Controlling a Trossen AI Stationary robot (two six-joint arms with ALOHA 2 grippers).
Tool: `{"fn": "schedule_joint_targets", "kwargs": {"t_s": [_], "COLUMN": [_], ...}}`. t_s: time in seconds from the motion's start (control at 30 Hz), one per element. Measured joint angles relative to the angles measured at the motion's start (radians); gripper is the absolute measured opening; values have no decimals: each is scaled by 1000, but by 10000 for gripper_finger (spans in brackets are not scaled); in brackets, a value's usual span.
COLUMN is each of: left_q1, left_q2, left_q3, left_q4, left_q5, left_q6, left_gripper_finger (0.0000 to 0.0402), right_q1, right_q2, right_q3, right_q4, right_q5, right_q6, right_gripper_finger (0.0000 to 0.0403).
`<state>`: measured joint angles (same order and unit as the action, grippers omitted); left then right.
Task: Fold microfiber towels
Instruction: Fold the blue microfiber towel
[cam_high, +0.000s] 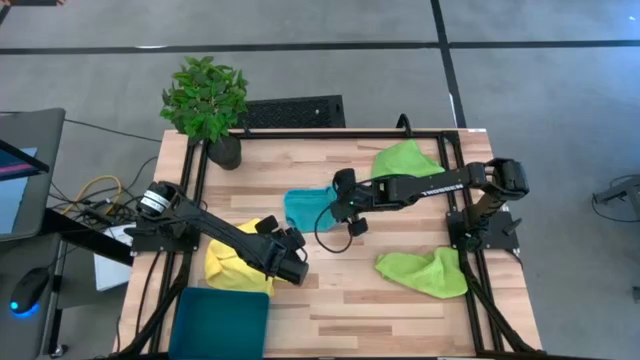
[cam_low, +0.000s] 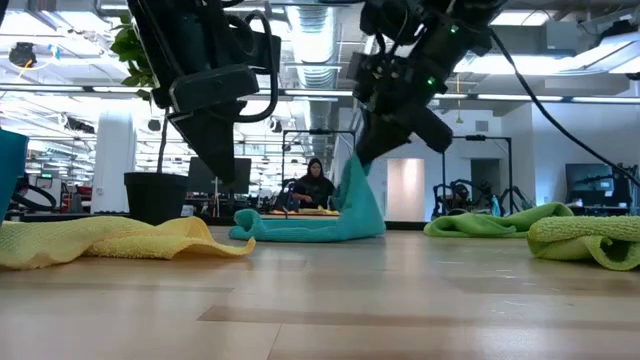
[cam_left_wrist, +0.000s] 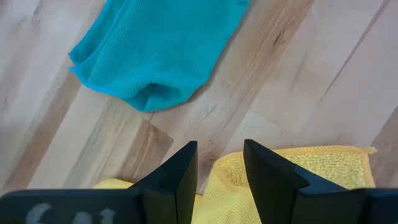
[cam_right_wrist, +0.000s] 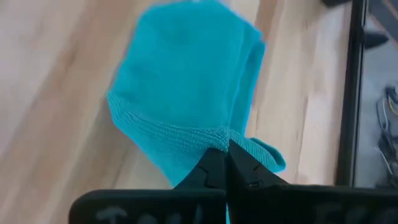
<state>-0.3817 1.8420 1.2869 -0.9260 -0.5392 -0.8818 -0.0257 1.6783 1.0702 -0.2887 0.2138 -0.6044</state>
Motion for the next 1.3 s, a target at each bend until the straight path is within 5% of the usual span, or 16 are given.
{"fn": "schedule_joint_targets", "kwargs": {"t_s": [0.6,1.3], "left_q1": [0,-63], "left_q2": [0,0], "left_q3": [0,0], "left_q4": [-23,-290], "left_q5": [1,-25], "left_q6": [-76,-385], "left_gripper_finger": [123,123], "right_q1": [-23,-23], "right_q2": [112,263], "right_q3": [38,194], "right_q4": [213,329], "right_q5": [9,-46], "right_q6": [-50,-139], "right_gripper_finger": [8,8]}}
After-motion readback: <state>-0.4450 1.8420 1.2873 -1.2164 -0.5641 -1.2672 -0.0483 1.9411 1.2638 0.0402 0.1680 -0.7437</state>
